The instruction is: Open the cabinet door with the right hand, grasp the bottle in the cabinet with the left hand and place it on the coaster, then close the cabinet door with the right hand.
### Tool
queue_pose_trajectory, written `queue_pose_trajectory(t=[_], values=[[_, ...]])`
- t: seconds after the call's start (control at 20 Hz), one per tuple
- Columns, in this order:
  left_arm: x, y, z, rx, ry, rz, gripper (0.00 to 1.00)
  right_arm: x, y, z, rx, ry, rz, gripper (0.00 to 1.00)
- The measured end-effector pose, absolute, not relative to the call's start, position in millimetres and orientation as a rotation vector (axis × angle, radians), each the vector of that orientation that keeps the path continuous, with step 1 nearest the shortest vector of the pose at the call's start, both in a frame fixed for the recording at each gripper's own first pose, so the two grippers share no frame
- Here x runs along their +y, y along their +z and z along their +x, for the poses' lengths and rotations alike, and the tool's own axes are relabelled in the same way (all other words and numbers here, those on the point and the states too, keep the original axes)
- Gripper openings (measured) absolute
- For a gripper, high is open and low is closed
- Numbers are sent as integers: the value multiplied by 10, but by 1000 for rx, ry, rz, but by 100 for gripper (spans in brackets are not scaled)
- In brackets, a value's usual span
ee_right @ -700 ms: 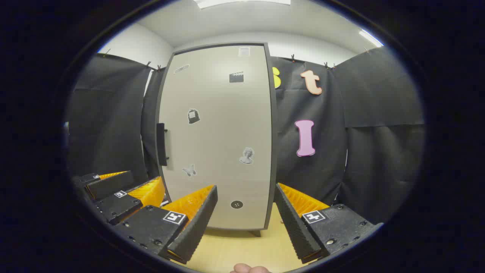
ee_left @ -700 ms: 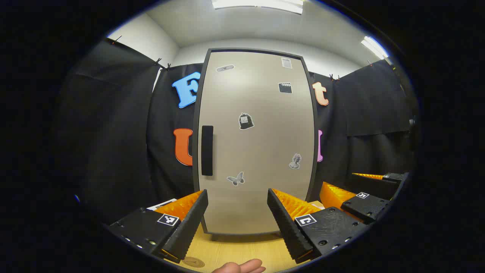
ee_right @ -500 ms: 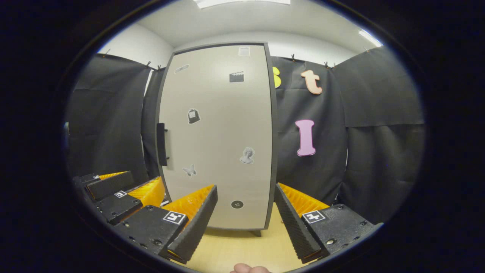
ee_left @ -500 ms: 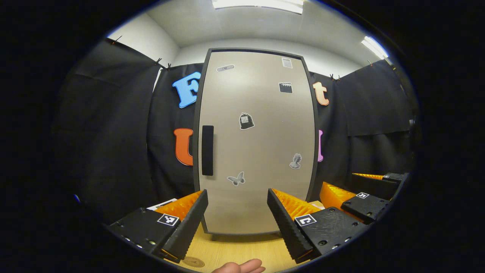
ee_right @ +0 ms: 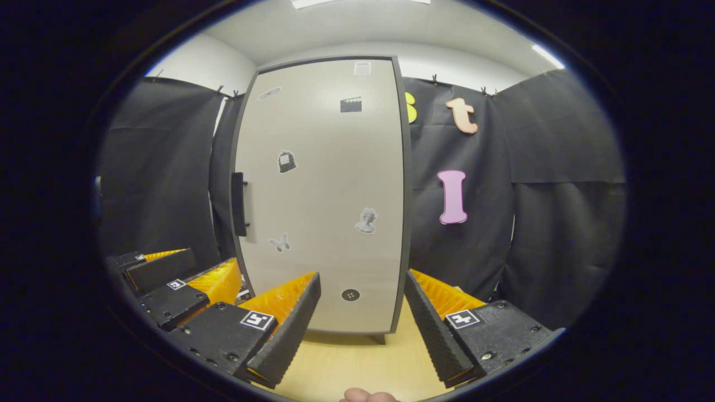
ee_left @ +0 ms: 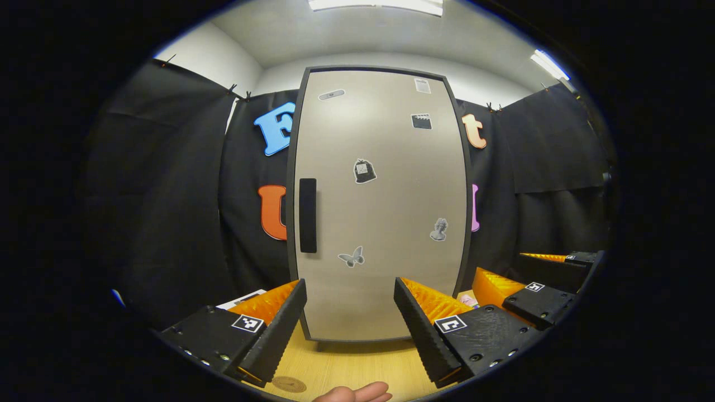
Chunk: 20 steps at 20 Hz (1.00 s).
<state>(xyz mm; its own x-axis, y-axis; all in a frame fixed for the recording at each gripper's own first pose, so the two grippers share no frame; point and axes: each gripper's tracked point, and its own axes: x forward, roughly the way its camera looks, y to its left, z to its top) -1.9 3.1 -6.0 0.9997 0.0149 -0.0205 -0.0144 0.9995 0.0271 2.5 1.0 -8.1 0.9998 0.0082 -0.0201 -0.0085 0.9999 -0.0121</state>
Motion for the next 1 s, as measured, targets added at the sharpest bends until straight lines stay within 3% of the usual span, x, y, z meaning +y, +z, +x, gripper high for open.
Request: queue_pose_trajectory(t=[0.75,0.8,1.0], values=[[163,5,-118,7,27,18,95,224,-48,212,33,53,-21,94],[112,39,-147,-3,5,18,95,261,-28,266,27,59,-25,97],[275,124,-230,-40,13,13,92,544,113,426,-5,140,-17,96]])
